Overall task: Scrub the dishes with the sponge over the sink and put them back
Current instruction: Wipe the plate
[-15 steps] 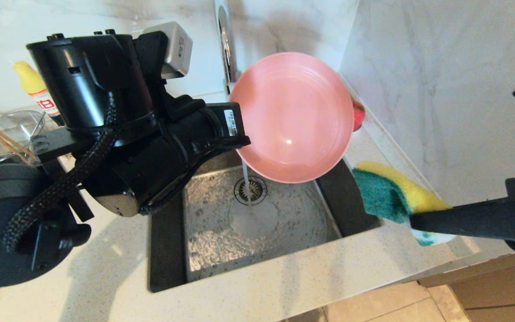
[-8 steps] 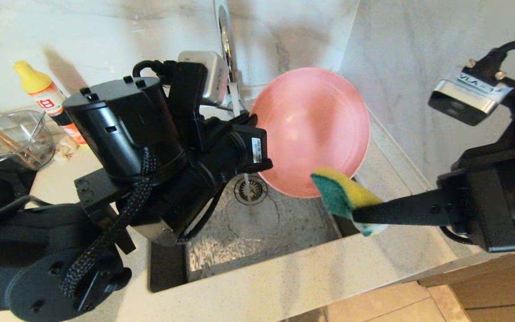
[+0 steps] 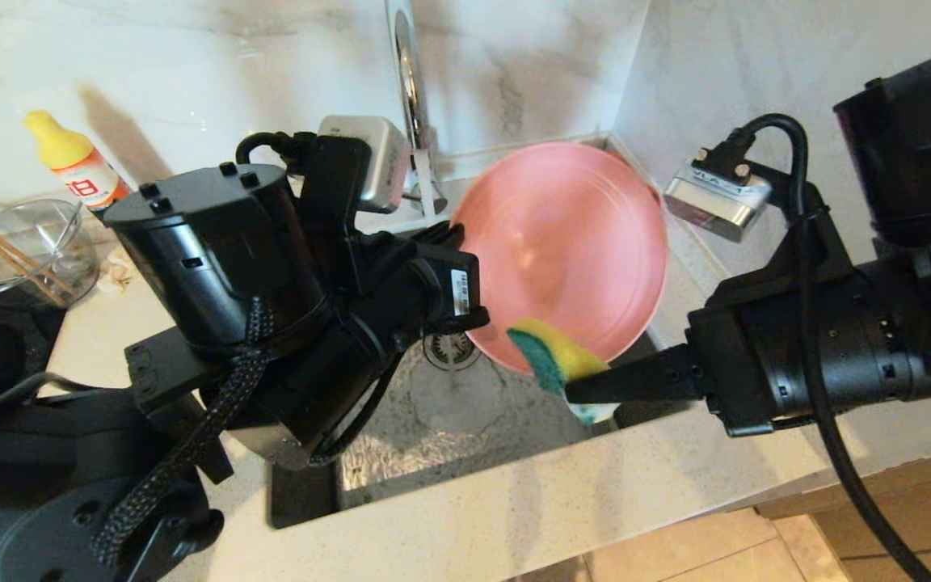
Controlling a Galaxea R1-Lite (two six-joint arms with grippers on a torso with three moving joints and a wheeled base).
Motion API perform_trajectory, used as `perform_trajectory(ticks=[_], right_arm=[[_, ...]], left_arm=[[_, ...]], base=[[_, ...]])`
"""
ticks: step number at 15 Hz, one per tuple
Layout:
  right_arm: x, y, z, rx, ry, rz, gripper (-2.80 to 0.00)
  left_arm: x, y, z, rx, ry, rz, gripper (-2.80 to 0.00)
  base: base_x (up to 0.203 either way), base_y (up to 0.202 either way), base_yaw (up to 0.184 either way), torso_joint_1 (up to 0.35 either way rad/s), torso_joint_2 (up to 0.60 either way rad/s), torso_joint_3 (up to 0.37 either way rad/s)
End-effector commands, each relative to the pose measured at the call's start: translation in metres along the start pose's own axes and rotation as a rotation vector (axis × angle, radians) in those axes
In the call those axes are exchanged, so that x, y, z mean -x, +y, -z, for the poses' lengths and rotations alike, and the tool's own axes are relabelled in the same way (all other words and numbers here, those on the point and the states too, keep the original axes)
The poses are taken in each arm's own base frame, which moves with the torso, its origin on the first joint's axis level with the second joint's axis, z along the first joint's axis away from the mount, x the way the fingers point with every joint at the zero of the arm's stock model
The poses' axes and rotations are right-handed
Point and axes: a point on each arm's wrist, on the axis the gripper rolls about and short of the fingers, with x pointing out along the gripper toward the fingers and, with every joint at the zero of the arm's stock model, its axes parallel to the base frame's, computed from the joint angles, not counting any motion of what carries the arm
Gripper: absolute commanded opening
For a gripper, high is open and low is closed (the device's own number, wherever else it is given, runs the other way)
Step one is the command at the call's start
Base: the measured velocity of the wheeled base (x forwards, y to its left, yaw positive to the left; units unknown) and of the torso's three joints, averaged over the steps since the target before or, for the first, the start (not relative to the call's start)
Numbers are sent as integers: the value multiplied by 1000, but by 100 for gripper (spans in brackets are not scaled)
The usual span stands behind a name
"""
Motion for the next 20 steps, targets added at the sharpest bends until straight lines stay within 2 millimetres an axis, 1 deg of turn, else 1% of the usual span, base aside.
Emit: perform_trajectory(ticks=[1, 4, 6, 9, 12, 14, 16, 17, 20], right_arm=[[-20, -11, -6, -22, 18, 45, -280], [-25, -11, -14, -13, -9, 51, -280], [-24, -10, -20, -13, -27, 50, -280], [-15, -15, -30, -26, -75, 70, -280], [-1, -21, -37, -33, -125, 96, -280], [9, -20, -40, -30, -154, 104, -280], [16, -20, -40, -29, -173, 112, -280], [17, -20, -41, -29, -180, 118, -280], [14, -25, -43, -30, -222, 241, -280]], left_arm=[[12, 1, -13, 26, -34, 11, -280], [23, -4, -18, 37, -44, 44, -280], [27, -4, -17, 36, -39, 54, -280], [30, -5, -8, 20, -8, 64, -280], [31, -5, -7, 17, -5, 67, -280], [31, -5, -5, 15, 0, 67, -280], [31, -5, -4, 10, 5, 68, -280], [31, -5, -4, 9, 5, 68, -280], [33, -6, -4, 10, 6, 71, -280]], base=[[0, 0, 0, 0, 0, 0], [0, 0, 0, 0, 0, 0], [0, 0, 0, 0, 0, 0], [0, 0, 0, 0, 0, 0], [0, 0, 0, 0, 0, 0], [0, 0, 0, 0, 0, 0], [0, 0, 0, 0, 0, 0], [0, 0, 0, 0, 0, 0], [0, 0, 0, 0, 0, 0]])
